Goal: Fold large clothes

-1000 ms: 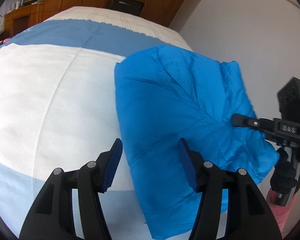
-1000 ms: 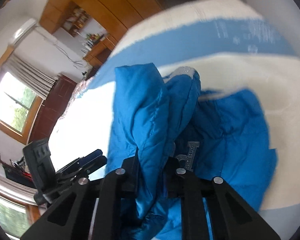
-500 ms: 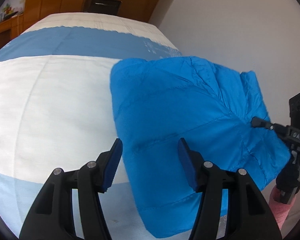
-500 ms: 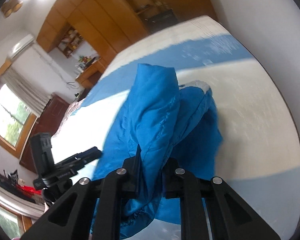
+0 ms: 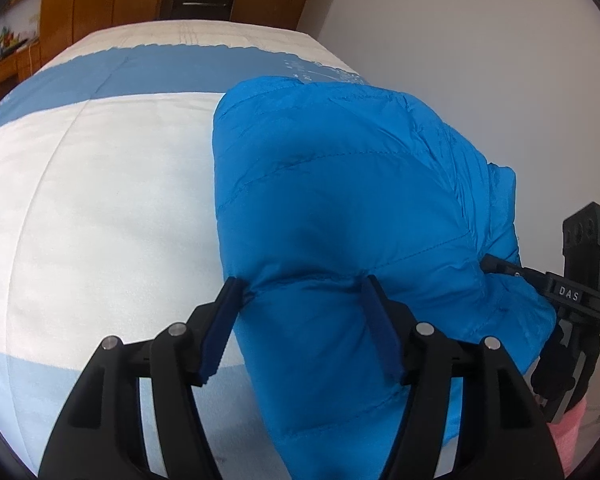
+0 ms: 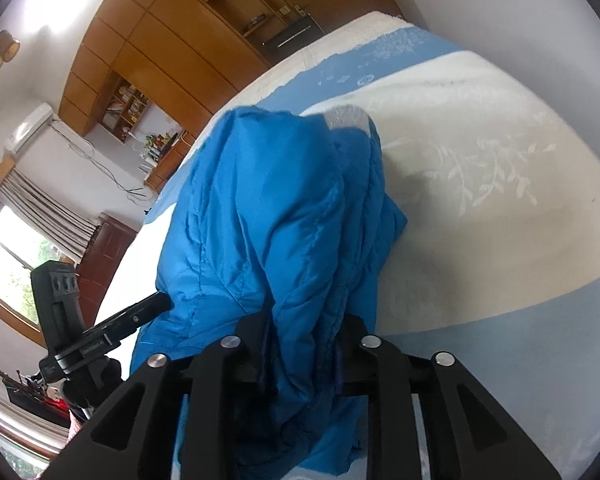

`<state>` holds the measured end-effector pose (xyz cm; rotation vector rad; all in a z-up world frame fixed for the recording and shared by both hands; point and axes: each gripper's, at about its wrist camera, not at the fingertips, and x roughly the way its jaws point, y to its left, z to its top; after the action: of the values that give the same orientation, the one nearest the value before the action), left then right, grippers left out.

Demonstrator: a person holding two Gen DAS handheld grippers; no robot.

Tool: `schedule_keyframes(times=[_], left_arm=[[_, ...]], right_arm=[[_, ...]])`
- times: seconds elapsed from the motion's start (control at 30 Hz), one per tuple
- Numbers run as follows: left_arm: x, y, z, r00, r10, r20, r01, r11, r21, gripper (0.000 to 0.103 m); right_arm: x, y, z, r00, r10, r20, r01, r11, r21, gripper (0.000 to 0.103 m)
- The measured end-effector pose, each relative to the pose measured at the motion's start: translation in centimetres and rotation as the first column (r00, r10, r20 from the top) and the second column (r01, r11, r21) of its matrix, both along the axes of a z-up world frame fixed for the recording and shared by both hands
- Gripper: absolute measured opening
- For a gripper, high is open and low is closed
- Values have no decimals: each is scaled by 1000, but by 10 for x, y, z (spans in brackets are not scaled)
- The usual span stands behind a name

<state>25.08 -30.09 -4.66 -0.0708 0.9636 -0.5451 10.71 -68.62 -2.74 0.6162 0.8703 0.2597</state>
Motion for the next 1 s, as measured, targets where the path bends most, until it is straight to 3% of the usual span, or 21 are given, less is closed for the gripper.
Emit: schedule_keyframes(times=[0.1, 0.17, 0.23, 0.37, 0.47, 0.7, 0.83, 1.0], left_arm=[[-19, 15, 15, 1000, 25, 1, -25, 999, -22, 56], [-31, 24, 30, 997, 58, 58, -57, 998, -21, 56], [-41, 26, 40, 992, 74, 100, -72, 997, -23, 56], [-57, 16, 46, 991, 64, 120, -63, 998, -12, 56], [-67, 7, 41, 992, 57, 115, -57, 998, -4, 55], [-71, -2, 18, 994, 48, 94, -51, 998, 31, 56], [-80, -10, 7, 990, 16, 141, -29, 996, 84, 57], [-85, -13, -1, 984, 10, 179, -30, 993, 113, 57]], right_arm=[[-16, -1, 24, 998, -34, 45, 38, 995, -93, 33], [-35, 3, 48, 990, -78, 113, 100, 976, -195, 33], [-51, 11, 71, 980, -79, 183, 121, 965, -232, 32], [-52, 46, 86, 976, 42, 214, 12, 970, -244, 28], [-45, 71, 80, 975, 112, 190, -55, 958, -282, 19], [-56, 72, 46, 986, 89, 141, -34, 936, -350, 12], [-62, 66, 6, 991, 75, 108, -37, 946, -323, 8], [-62, 63, -6, 991, 63, 115, -27, 956, -291, 7]])
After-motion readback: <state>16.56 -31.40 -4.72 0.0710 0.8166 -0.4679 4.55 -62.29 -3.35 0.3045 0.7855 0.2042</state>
